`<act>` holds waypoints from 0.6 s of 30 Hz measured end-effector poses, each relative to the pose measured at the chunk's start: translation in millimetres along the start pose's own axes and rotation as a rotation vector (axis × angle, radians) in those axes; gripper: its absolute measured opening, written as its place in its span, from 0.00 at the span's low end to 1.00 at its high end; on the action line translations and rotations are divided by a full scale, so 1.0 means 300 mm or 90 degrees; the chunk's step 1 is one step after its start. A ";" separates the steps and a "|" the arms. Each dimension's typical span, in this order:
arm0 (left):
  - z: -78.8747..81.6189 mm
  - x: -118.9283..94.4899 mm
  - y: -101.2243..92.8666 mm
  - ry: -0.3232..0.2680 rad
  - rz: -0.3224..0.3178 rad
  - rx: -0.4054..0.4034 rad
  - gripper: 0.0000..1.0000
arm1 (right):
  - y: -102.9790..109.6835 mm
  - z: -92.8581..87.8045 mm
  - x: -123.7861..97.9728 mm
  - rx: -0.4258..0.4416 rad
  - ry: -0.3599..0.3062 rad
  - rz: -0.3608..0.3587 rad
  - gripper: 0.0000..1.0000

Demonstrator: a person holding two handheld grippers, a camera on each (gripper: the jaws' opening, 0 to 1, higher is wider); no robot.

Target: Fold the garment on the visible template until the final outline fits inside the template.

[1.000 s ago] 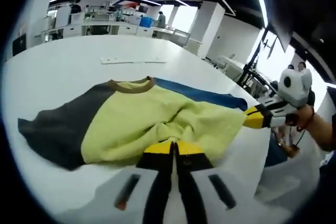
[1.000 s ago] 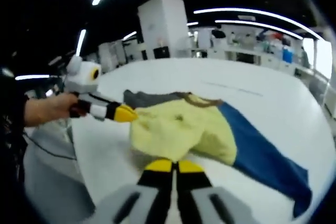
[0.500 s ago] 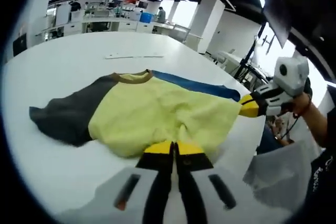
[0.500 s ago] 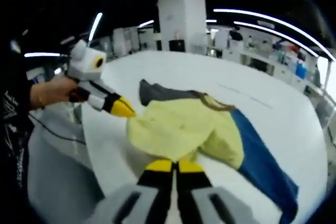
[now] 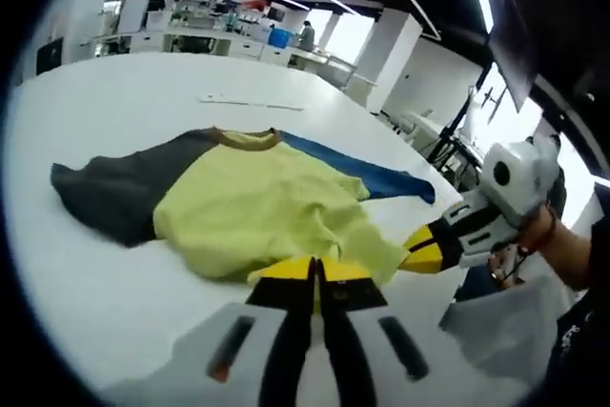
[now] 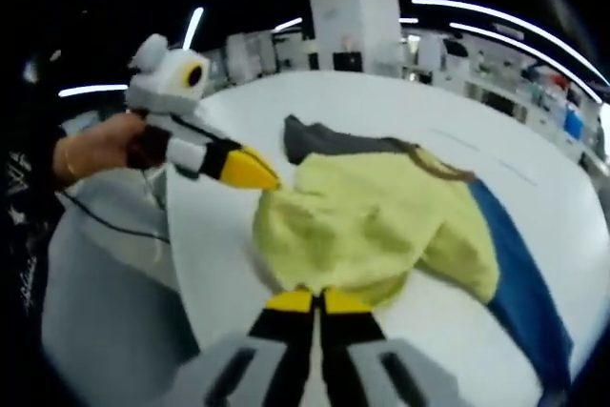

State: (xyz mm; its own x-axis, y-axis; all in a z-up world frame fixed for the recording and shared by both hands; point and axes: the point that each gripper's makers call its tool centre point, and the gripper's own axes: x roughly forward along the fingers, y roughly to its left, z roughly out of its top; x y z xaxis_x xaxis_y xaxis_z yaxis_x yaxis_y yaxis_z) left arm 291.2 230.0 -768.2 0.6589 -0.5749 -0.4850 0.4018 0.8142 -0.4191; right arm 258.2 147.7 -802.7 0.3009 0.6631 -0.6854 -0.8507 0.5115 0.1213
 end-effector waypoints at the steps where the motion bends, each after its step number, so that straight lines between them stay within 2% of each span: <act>1: 0.001 0.008 -0.003 -0.002 0.001 0.002 0.00 | 0.003 -0.004 0.007 -0.001 0.006 0.004 0.00; 6: -0.004 0.049 -0.012 -0.003 0.003 0.013 0.00 | 0.011 -0.018 0.046 -0.017 0.027 0.011 0.00; 9: -0.028 0.079 -0.021 0.004 -0.001 0.007 0.00 | -0.002 -0.026 0.072 -0.020 0.041 0.016 0.00; 11: -0.038 0.103 -0.034 -0.006 -0.016 -0.009 0.00 | 0.008 -0.030 0.072 -0.026 0.049 0.020 0.00; 12: -0.055 0.117 -0.039 0.001 -0.022 -0.028 0.00 | 0.009 -0.031 0.074 -0.028 0.051 0.021 0.00; 18: -0.111 0.163 -0.044 0.026 -0.010 -0.017 0.00 | -0.006 -0.056 0.090 -0.026 0.065 0.027 0.00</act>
State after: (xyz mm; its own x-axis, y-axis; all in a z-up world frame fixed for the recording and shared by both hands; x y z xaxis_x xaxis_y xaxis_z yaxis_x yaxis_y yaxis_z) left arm 296.9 188.5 -812.0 0.6259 -0.5912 -0.5086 0.3943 0.8026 -0.4477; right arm 260.7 155.5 -833.6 0.2216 0.6235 -0.7497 -0.8793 0.4602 0.1228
